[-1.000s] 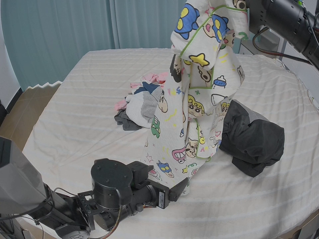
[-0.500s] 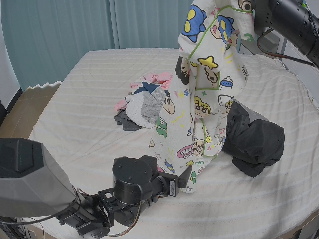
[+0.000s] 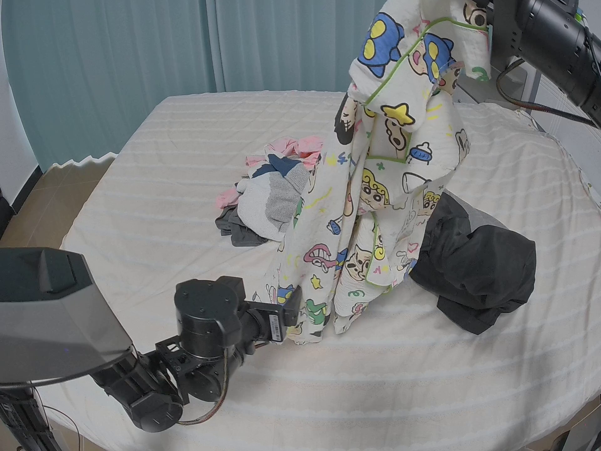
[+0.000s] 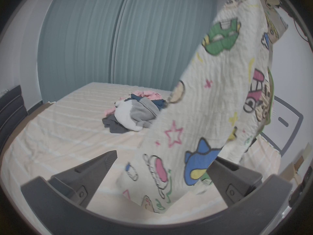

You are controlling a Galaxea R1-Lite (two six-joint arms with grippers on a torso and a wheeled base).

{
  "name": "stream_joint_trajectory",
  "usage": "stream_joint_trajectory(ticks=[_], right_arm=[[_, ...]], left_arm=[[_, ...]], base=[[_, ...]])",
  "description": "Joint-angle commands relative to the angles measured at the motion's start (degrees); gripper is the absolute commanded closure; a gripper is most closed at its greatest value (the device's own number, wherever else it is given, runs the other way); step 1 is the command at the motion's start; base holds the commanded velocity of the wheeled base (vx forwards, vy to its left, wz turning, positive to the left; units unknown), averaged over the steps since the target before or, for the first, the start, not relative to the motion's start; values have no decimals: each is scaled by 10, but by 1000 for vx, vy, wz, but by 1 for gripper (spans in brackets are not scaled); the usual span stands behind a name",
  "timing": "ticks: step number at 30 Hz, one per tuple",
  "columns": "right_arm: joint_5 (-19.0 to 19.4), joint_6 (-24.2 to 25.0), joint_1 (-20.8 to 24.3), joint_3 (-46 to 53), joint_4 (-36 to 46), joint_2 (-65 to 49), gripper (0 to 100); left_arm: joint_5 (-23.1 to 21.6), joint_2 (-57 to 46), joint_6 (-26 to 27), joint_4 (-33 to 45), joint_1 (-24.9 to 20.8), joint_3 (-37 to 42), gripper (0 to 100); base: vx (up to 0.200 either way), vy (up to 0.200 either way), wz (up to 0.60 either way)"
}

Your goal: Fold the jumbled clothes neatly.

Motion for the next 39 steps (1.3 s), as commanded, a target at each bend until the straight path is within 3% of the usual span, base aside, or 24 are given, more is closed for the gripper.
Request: stream_joint_trajectory(ticks=[1,5,9,13,14,19,27,31,39], right_arm=[[4,0,-14,3,0,1,100],[7,0,-15,8,0,2,100],[7,0,-15,9,0,11,100],[7,0,-15,7,0,25,100],[7,0,-15,7,0,26,100],[7,0,-14,3,0,52,100],[6,1,-15,-1,0,66,100],[6,1,-15,-1,0,66,100],[6,1,-15,-11,0,62,100]], left_arm=[[0,-11,30,-55,53,40,0],[-3,-11,35,-102,90,43,0],[-18,-21,31,-102,90,85,0],[-93,-26,28,-105,70,151,0],[-95,-25,27,-104,69,153,0],[-209,-29,-28,-106,37,188,0],[-279,-27,-61,-106,-16,185,0],[-277,-25,-72,-106,-27,170,0],[-143,45,-70,-107,-35,76,0]], base=[[0,0,0],[0,0,0],[0,0,0],[0,0,0],[0,0,0],[0,0,0],[0,0,0],[0,0,0],[0,0,0]])
